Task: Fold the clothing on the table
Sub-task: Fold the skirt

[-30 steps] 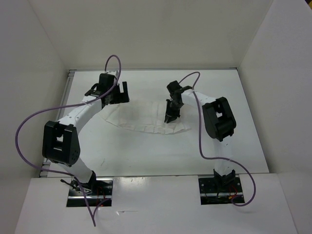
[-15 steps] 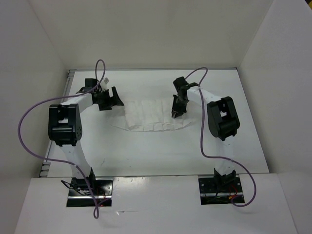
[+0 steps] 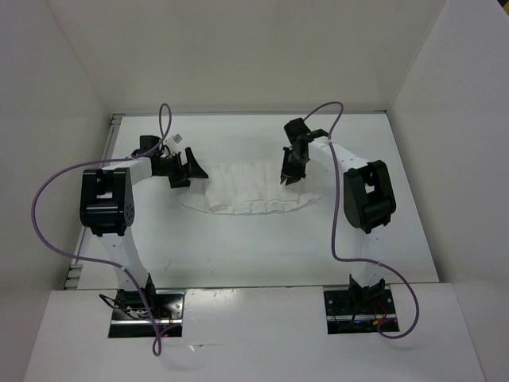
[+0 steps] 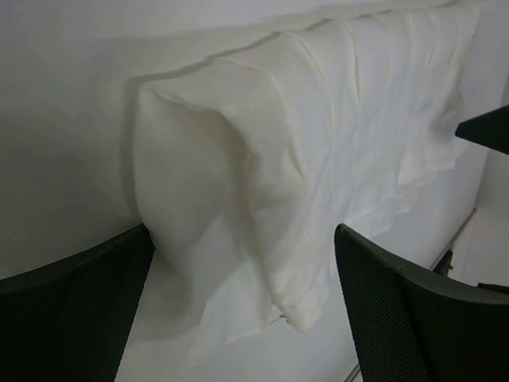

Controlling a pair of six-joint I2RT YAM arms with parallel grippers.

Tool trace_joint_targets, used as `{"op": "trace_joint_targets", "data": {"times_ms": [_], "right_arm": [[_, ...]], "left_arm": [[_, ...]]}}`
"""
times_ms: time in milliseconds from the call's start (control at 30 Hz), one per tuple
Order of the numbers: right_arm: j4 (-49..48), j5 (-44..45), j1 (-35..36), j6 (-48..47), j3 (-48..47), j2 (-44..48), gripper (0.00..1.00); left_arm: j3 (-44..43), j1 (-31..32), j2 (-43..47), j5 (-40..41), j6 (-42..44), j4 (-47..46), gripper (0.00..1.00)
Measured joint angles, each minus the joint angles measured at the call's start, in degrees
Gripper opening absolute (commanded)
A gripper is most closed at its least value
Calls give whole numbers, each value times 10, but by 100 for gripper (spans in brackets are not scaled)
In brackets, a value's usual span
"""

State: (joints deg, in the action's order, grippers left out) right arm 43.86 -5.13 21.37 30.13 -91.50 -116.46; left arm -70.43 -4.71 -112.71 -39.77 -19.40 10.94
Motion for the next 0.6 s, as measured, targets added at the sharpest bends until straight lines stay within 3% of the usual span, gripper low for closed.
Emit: {"op": "trace_joint_targets", "data": {"times_ms": [200, 333, 367, 400, 533, 600], "right_arm": [[-10, 0, 0, 0, 0, -19, 27], [-30, -22, -3, 5, -1, -61, 27], [-35, -24, -3, 5, 0, -61, 27], [-39, -30, -4, 8, 0, -62, 27], [-56, -54, -2, 15, 7, -63, 27], [-66, -68, 0, 20, 11, -63, 27]], "left_arm": [[22, 18, -5, -47, -33, -28, 91], [31, 20, -10, -62, -48, -40, 74], [33, 21, -12, -63, -50, -42, 61], [34, 23, -16, -63, -54, -42, 57], [37, 34, -38, -86, -66, -50, 50], [37, 41, -44, -95, -71, -54, 40]]}}
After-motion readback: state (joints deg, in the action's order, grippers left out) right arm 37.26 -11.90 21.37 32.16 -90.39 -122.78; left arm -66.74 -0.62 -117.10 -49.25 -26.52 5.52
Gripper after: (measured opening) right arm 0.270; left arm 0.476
